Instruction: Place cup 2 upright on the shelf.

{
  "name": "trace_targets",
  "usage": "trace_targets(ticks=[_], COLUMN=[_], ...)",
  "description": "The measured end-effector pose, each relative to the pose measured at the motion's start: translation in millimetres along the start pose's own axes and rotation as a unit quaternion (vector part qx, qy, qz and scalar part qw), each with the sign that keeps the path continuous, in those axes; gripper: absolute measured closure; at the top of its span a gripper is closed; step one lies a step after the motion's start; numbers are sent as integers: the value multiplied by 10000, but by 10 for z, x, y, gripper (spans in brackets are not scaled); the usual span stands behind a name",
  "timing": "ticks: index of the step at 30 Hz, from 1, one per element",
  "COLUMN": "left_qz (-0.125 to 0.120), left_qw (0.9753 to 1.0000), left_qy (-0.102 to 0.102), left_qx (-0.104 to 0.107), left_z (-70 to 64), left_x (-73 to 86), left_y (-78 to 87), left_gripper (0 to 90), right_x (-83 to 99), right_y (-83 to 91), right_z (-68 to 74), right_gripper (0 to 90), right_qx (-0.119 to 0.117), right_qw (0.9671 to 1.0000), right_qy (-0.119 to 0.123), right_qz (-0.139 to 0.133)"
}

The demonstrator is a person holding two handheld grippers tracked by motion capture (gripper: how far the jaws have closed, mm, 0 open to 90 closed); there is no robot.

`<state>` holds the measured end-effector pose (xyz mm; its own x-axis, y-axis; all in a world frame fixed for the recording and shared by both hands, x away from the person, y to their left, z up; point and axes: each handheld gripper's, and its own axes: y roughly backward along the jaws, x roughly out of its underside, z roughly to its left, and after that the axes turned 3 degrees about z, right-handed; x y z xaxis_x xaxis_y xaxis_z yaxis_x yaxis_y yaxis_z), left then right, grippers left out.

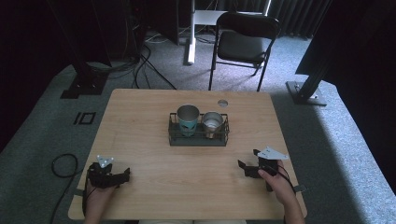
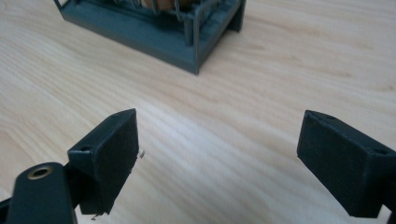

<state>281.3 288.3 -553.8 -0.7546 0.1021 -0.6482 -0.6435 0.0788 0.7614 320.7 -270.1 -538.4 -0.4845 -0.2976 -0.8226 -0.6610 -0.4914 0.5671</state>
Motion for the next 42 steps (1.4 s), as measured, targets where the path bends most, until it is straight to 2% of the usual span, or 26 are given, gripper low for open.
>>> trace_targets(ticks=[5, 11, 15, 22, 24, 28, 31, 42], left_qz=[-1, -1, 0, 0, 2, -1, -1, 0], left_qw=[10000, 10000, 10000, 10000, 10000, 10000, 10000, 10000], left_qy=[0, 0, 0, 0, -3, 0, -1, -1], left_qx=[0, -1, 1, -1, 1, 0, 0, 0], left_z=[0, 0, 0, 0, 0, 0, 0, 0], left_x=[0, 0, 0, 0, 0, 0, 0, 1], left_y=[0, 0, 0, 0, 0, 0, 0, 0], left_gripper=[13, 13, 13, 13, 13, 13, 13, 13], right_x=[90, 159, 197, 280, 317, 341, 354, 373], right_y=[41, 98, 123, 150, 163, 192, 205, 232], right_z=[-5, -21, -32, -34, -47, -59, -48, -68], right_gripper=[126, 125, 125, 122, 122, 121, 117, 116], right_qx=[58, 253, 387, 479, 576, 600, 696, 695], right_qw=[9999, 9990, 9976, 9953, 9936, 9926, 9917, 9917], right_qy=[-56, -40, -88, -151, -172, -411, -357, -366], right_qz=[104, 356, 574, 826, 951, 968, 1017, 1020])
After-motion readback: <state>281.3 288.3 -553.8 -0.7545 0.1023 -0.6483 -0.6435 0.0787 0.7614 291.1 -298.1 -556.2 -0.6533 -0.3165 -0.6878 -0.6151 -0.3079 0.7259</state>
